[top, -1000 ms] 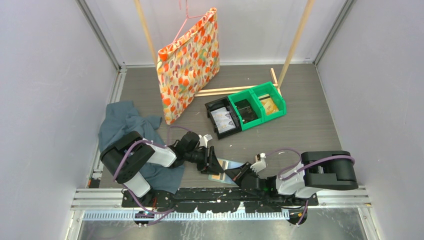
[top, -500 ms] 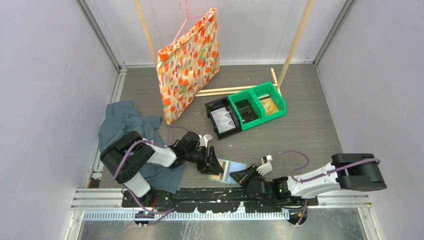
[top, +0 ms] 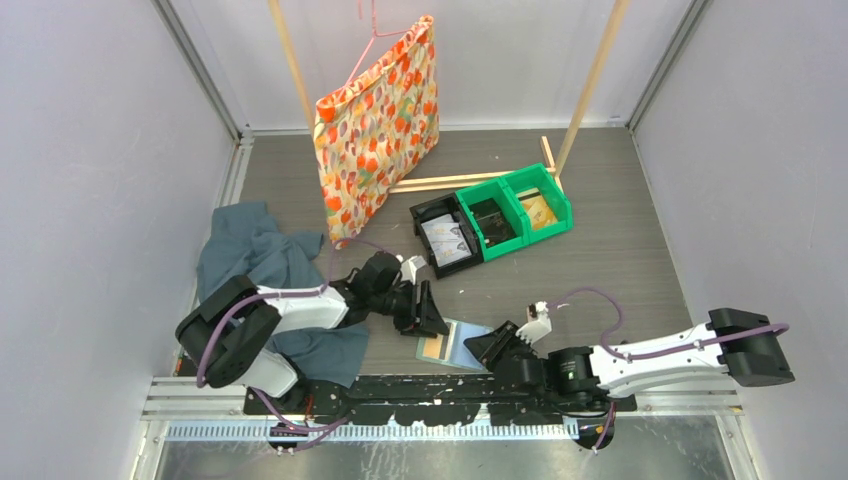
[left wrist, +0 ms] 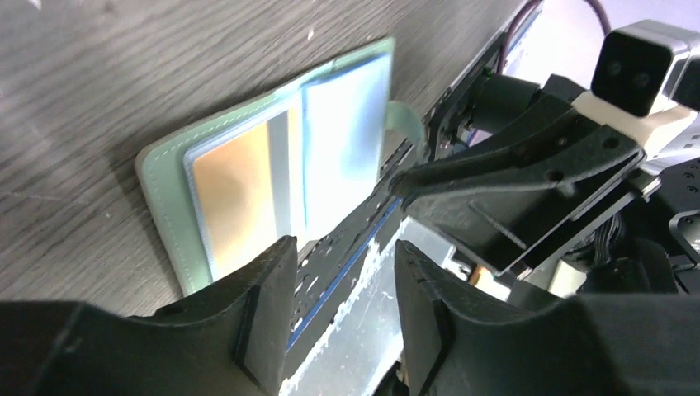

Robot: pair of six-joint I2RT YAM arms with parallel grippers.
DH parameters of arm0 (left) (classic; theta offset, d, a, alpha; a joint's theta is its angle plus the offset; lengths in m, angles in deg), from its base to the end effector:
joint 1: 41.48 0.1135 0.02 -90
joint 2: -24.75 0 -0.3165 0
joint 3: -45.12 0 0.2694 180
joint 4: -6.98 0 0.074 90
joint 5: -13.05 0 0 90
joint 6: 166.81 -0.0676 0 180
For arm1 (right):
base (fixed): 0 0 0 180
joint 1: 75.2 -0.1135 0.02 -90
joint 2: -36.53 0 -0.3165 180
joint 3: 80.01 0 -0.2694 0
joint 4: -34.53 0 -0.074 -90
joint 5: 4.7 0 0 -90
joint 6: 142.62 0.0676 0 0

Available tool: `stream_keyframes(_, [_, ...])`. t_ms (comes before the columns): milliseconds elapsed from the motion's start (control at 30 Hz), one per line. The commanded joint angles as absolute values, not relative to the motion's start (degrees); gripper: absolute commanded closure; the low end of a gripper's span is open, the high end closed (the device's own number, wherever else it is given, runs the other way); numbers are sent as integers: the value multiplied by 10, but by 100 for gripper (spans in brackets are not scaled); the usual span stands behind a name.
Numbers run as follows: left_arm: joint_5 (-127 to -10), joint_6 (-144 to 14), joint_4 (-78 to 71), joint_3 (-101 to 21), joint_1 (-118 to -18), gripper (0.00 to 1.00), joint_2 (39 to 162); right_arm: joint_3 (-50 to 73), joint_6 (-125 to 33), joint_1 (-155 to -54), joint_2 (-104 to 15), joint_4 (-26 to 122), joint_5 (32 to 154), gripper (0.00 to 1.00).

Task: Take the credit cards out of the card holder
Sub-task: Remove the credit card from the card holder.

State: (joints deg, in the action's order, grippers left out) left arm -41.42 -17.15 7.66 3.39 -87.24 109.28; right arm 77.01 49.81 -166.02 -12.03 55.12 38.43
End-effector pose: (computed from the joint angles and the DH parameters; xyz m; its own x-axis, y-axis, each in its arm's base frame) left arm 0.1694 -0.2303 0.1590 -0.9991 0.0192 -0.0383 0.0426 0.5455 -0.8370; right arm 0.0474 0.1375 0.1477 -0.6768 0.6392 -0.3651 0.1386 0.5977 0.7896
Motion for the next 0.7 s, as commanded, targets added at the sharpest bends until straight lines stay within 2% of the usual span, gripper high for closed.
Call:
stream_keyframes(0, [-450,-227,-3,-2,-874,48,1069,734,457,-1664,-125,594,340,70])
stream_keyframes(133, [-442,-223,15,-3,-874,47,1101,726,439,-1664,-151,559,340,66])
stream_keyframes(667, [-514,-233,-24,20,-874,51,1095,736,464,-1664,-176,555,342,69])
